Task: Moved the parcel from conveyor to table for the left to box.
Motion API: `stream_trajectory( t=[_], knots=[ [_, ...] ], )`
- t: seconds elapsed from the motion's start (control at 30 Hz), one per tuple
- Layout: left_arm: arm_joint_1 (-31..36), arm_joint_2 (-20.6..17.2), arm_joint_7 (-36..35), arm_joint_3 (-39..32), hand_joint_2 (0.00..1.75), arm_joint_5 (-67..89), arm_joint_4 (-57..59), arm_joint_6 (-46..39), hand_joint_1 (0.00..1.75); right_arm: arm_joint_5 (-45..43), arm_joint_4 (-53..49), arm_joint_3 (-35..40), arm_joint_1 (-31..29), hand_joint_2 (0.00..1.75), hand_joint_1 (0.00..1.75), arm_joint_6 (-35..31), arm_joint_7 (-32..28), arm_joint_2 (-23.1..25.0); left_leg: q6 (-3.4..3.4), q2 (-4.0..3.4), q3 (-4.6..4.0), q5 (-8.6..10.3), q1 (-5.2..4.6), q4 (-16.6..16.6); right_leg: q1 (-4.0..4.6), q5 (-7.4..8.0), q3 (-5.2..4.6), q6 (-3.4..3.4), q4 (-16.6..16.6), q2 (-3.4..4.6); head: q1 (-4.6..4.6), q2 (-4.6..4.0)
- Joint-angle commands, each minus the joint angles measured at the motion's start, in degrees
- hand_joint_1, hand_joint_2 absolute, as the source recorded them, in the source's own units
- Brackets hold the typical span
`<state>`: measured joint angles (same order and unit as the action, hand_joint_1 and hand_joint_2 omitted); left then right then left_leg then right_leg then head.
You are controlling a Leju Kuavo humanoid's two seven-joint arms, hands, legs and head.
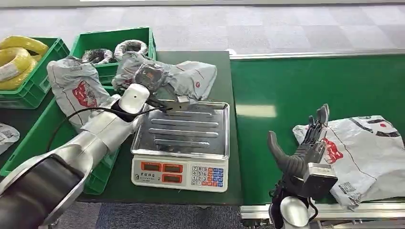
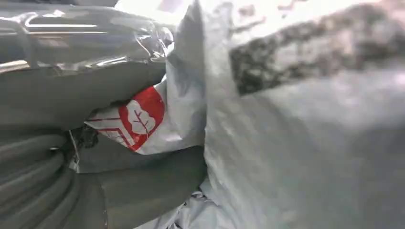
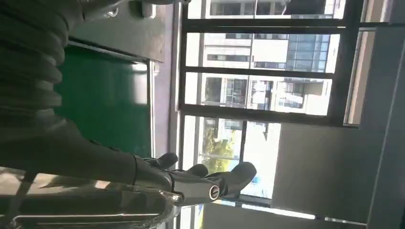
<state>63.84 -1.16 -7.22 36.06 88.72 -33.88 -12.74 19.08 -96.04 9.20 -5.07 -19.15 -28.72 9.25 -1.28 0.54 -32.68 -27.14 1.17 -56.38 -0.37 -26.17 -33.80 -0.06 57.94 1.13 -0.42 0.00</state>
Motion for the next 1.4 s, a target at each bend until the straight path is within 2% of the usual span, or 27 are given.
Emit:
stream_trajectory(
  t=[0.03,0.1,0.27,0.47,0.5,0.53,0.57,1.23,1.37,1.4],
  knots=[
    [8.9,-11.2,-6.4,-11.0,1.75,1.3,11.0,3.7,1.75,1.1,1.7,0.3,-0.9,1.75,0.00,0.3,2.0,0.3,0.02,-0.51,0.04,-0.08,0.01,-0.1,0.04,0.05,-0.16,-0.08,0.1,0.34,0.02,0.00],
    [8.2,-12.6,-9.2,-11.9,1.75,1.3,12.0,5.9,1.75,1.5,1.7,0.6,-0.3,1.75,0.00,0.5,1.7,0.2,0.01,-0.30,0.08,-0.04,0.01,0.0,0.03,0.02,-0.09,-0.03,0.1,0.22,0.00,0.00],
    [6.0,-14.5,-11.1,-14.0,1.75,1.3,12.6,6.9,1.75,1.6,2.3,1.0,-0.3,1.75,0.00,0.4,1.4,-0.1,0.03,-0.20,0.13,-0.01,-0.01,0.1,0.02,-0.01,-0.02,-0.01,0.0,0.12,0.00,0.00],
    [4.7,-14.3,-10.4,-15.7,1.75,1.3,13.1,7.0,1.75,1.3,1.8,1.0,-0.4,1.75,0.00,0.4,1.3,-0.4,0.05,-0.10,0.08,0.02,-0.04,0.1,0.00,-0.01,0.04,0.00,0.0,0.01,0.02,0.00],
    [4.5,-14.3,-10.3,-15.9,1.75,1.3,12.9,6.8,1.59,1.3,1.7,1.0,-0.4,1.75,0.00,0.4,1.4,-0.4,0.03,-0.06,0.03,0.02,-0.06,0.1,-0.02,-0.01,-0.01,0.00,0.0,0.00,0.04,0.00],
    [4.0,-14.0,-10.4,-17.0,1.75,1.3,12.5,5.7,0.07,1.2,1.7,1.1,-0.3,1.75,0.00,0.3,1.5,-0.5,0.05,-0.12,0.08,0.02,-0.05,0.1,-0.01,0.00,0.04,-0.01,0.0,0.01,0.04,0.00],
    [3.7,-13.9,-10.3,-16.9,1.75,1.3,12.5,5.6,0.00,1.2,1.7,1.1,-0.3,1.75,0.00,0.2,1.5,-0.5,0.02,-0.07,0.06,0.02,-0.04,0.1,-0.01,-0.02,0.03,-0.01,0.0,-0.03,0.04,0.00],
    [5.8,-12.2,-14.2,-14.2,1.75,1.3,13.3,7.5,0.00,1.2,0.4,1.3,1.0,1.75,0.00,-0.3,2.7,-0.2,0.03,0.10,-0.02,0.01,0.00,0.0,0.03,-0.06,0.00,0.00,0.0,-0.21,0.02,0.00],
    [6.0,-11.1,-12.4,-17.1,1.75,1.3,12.7,6.4,0.00,1.7,0.3,0.9,1.2,1.75,0.00,-0.3,3.3,0.0,0.05,0.12,-0.01,0.00,0.00,0.0,0.04,-0.08,0.02,0.00,0.0,-0.26,0.02,0.00],
    [6.1,-10.4,-11.2,-19.8,1.75,1.2,12.4,4.9,0.00,1.8,0.1,0.8,1.4,1.75,0.00,-0.3,3.4,0.0,0.09,0.12,0.03,0.00,-0.01,0.0,0.04,-0.08,0.07,0.01,0.0,-0.30,0.04,0.00]
  ],
)
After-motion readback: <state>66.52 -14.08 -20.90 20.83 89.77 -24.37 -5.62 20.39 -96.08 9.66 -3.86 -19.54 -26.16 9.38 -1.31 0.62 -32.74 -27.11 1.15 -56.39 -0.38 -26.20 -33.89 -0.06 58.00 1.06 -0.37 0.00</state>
